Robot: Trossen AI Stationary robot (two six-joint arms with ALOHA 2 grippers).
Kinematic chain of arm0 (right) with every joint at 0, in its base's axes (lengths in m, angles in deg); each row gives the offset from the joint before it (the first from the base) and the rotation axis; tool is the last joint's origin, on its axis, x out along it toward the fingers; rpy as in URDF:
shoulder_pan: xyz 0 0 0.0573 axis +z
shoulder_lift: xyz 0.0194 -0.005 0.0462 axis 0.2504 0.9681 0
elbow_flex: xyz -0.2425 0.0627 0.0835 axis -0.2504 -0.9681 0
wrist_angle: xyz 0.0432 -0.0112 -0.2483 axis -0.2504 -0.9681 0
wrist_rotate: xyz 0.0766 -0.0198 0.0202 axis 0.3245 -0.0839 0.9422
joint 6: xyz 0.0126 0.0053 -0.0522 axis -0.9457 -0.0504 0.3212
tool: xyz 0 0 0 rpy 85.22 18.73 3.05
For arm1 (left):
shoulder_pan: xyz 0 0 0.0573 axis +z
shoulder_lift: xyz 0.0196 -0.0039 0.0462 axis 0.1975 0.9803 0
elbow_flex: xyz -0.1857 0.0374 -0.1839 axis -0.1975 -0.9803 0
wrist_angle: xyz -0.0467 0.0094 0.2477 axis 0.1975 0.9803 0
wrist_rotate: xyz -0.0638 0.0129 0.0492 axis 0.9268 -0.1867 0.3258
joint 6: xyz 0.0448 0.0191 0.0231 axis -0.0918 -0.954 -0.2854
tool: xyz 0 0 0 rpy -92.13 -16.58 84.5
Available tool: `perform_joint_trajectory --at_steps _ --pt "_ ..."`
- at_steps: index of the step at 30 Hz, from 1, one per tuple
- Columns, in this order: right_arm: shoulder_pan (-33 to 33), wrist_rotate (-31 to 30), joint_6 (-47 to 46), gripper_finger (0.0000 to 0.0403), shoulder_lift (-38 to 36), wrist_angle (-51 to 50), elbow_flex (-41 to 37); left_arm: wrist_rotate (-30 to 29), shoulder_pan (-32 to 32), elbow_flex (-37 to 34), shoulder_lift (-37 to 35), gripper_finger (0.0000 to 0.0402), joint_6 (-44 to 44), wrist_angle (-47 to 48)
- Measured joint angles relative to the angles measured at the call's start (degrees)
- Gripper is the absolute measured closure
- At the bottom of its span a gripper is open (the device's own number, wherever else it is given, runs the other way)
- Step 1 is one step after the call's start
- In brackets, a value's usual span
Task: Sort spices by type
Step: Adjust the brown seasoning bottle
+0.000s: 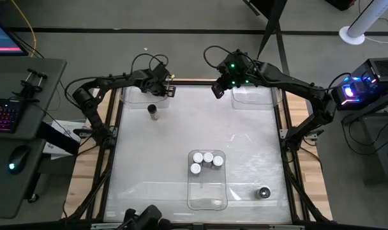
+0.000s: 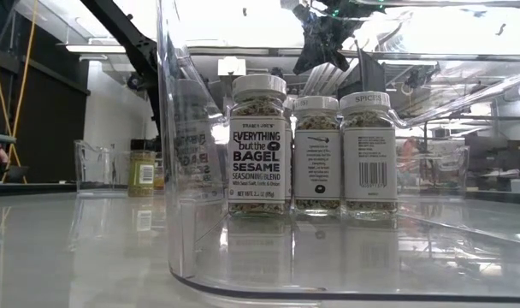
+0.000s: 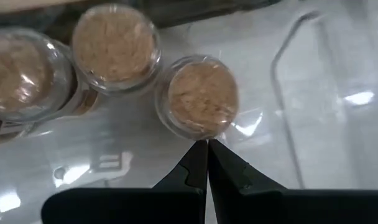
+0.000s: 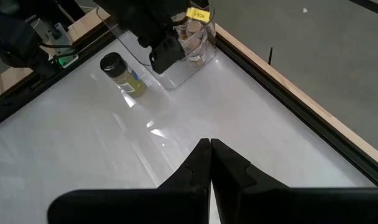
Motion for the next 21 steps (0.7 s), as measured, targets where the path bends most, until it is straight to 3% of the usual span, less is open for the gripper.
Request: perform_joint_trajectory --at_steps 21 --pt "0.0 0.0 -0.7 0.0403 0.0 0.0 0.0 -8.3 -0.2 0.0 1.8 0.0401 3.5 -6.3"
